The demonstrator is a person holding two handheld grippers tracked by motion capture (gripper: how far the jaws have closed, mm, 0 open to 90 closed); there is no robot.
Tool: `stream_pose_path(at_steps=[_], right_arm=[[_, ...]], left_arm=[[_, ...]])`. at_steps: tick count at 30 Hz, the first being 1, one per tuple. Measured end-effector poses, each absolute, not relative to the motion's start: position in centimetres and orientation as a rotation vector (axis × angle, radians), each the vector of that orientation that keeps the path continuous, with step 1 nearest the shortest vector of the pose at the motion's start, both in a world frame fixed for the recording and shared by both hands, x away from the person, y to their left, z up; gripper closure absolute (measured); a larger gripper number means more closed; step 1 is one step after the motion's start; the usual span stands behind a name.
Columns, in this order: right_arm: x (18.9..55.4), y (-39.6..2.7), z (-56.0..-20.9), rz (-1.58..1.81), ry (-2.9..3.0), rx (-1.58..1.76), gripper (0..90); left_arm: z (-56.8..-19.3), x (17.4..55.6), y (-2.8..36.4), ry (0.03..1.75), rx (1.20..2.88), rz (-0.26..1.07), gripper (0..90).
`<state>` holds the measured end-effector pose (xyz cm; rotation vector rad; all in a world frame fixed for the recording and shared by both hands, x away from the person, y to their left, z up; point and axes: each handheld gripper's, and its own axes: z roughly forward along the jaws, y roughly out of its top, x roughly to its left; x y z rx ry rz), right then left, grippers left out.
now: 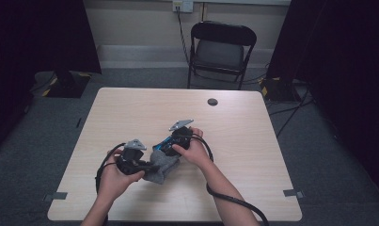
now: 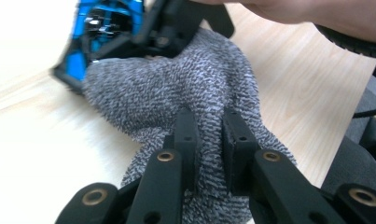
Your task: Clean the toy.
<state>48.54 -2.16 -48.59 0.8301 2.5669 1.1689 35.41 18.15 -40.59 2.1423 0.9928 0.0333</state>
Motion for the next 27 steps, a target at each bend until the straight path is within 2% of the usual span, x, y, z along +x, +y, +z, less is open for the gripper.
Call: stream_pose_path(at_steps=[15, 27], right_arm=[[48.5, -2.2, -48.6, 1.170, 2.566, 0.830, 0.0], [48.6, -2.2, -48.6, 1.167, 2.571, 0.826, 0.0]], left_arm=[[-40.1, 36.2, 22.9, 1.136, 2.036, 0.145, 78.7], [-43.3, 37.9, 24.8, 1.315, 1.990, 0.347, 78.7]])
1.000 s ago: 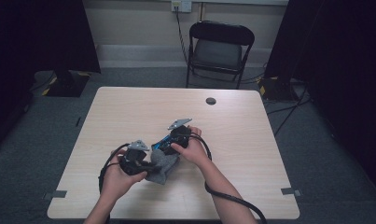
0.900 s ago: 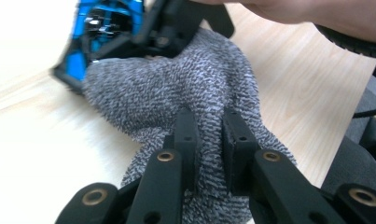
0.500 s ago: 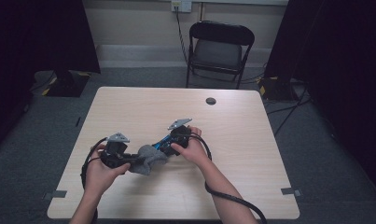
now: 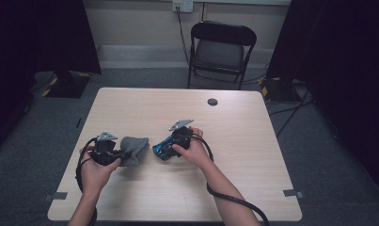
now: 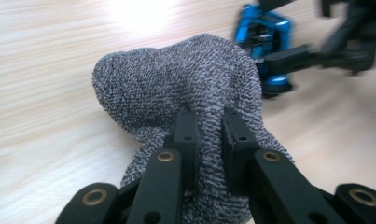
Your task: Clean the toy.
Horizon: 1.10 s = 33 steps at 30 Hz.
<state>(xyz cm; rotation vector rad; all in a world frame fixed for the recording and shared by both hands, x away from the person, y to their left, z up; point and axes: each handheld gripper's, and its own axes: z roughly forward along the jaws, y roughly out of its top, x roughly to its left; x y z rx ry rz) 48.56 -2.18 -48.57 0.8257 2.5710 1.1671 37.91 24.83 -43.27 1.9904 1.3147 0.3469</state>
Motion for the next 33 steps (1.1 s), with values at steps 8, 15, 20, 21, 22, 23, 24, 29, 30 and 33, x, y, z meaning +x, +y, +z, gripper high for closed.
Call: stream_pose_path(at_steps=[8, 15, 20, 21, 22, 23, 24, 29, 30, 33], right_arm=[[48.6, -2.2, -48.6, 1.165, 2.573, 0.826, 0.0], [48.6, -2.2, -48.6, 1.165, 2.572, 0.830, 0.0], [48.6, -2.1, -48.5, 1.162, 2.575, 0.832, 0.0], [48.6, -2.1, -48.5, 1.162, 2.574, 0.831, 0.0], [48.6, -2.1, -48.5, 1.163, 2.573, 0.831, 0.0], [48.6, -2.1, -48.5, 1.163, 2.573, 0.831, 0.0], [48.6, -2.1, -48.5, 1.163, 2.573, 0.830, 0.0], [48.6, -2.1, -48.5, 1.162, 2.574, 0.829, 0.0], [48.6, -2.2, -48.5, 1.163, 2.573, 0.829, 0.0], [48.6, -2.2, -48.6, 1.163, 2.573, 0.828, 0.0]], left_arm=[[-45.9, 39.3, 23.0, 1.343, 2.049, 0.361, 78.2], [-46.9, 39.5, 20.8, 1.302, 2.120, 0.273, 78.1], [-46.9, 39.2, 19.9, 1.268, 2.146, 0.241, 78.2], [-46.9, 39.2, 19.8, 1.268, 2.145, 0.236, 78.2], [-46.9, 39.1, 19.6, 1.264, 2.146, 0.229, 78.2], [-46.9, 39.0, 19.5, 1.258, 2.150, 0.230, 78.2], [-46.8, 39.0, 19.5, 1.256, 2.154, 0.224, 78.2], [-46.8, 38.6, 18.8, 1.239, 2.163, 0.199, 78.3], [-46.7, 38.5, 18.7, 1.229, 2.168, 0.187, 78.3], [-46.7, 38.3, 18.3, 1.216, 2.177, 0.166, 78.4]])
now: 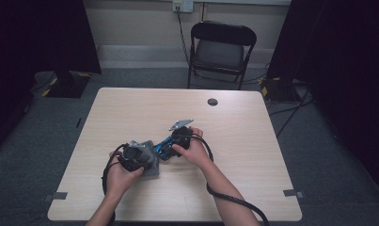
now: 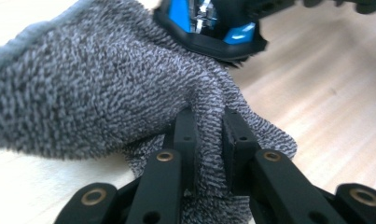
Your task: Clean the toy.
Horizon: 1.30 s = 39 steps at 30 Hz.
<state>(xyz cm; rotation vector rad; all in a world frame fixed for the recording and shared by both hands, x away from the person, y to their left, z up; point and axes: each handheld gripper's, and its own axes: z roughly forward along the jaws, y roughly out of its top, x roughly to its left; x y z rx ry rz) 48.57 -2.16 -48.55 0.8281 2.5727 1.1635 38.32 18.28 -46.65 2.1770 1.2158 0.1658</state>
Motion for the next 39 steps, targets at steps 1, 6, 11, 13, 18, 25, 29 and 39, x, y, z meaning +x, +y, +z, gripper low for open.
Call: stream_pose_path(at_steps=[1, 6, 11, 13, 18, 25, 29, 39], right_arm=[[48.6, -2.2, -48.5, 1.163, 2.573, 0.828, 0.0], [48.6, -2.1, -48.5, 1.161, 2.574, 0.828, 0.0], [48.6, -2.1, -48.5, 1.162, 2.574, 0.830, 0.0], [48.6, -2.1, -48.5, 1.162, 2.574, 0.830, 0.0], [48.6, -2.2, -48.5, 1.163, 2.574, 0.828, 0.0], [48.6, -2.2, -48.6, 1.165, 2.572, 0.827, 0.0], [48.6, -2.2, -48.6, 1.166, 2.571, 0.826, 0.0], [48.6, -2.2, -48.6, 1.166, 2.571, 0.826, 0.0]], left_arm=[[-46.6, 38.3, 18.2, 1.208, 2.184, 0.157, 78.4], [-46.6, 37.9, 17.5, 1.188, 2.193, 0.144, 78.4], [-46.5, 37.5, 17.0, 1.163, 2.209, 0.118, 78.4], [-46.5, 37.3, 16.6, 1.147, 2.216, 0.106, 78.4], [-46.4, 36.8, 15.6, 1.115, 2.231, 0.090, 78.4], [-46.3, 36.2, 14.2, 1.062, 2.256, 0.077, 78.4], [-46.2, 35.9, 13.5, 1.036, 2.261, 0.061, 78.4], [-46.1, 35.4, 12.3, 0.983, 2.283, 0.045, 78.4]])
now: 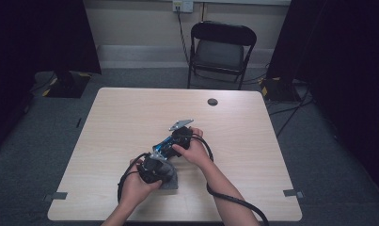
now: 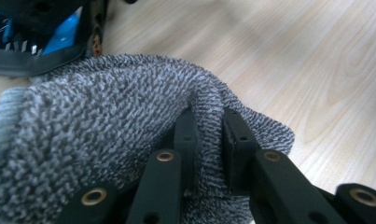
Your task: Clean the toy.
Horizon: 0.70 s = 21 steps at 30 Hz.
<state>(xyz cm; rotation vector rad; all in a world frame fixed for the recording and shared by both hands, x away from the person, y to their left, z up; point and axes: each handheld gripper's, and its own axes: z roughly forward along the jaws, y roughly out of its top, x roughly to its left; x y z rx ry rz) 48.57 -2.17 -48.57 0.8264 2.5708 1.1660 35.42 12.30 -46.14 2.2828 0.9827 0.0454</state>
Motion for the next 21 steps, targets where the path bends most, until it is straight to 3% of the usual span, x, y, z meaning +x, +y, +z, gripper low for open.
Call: stream_pose_path(at_steps=[21], right_arm=[[48.6, -2.2, -48.6, 1.167, 2.571, 0.826, 0.0]], left_arm=[[-43.7, 33.6, 9.3, 0.799, 2.309, -0.041, 78.2]])
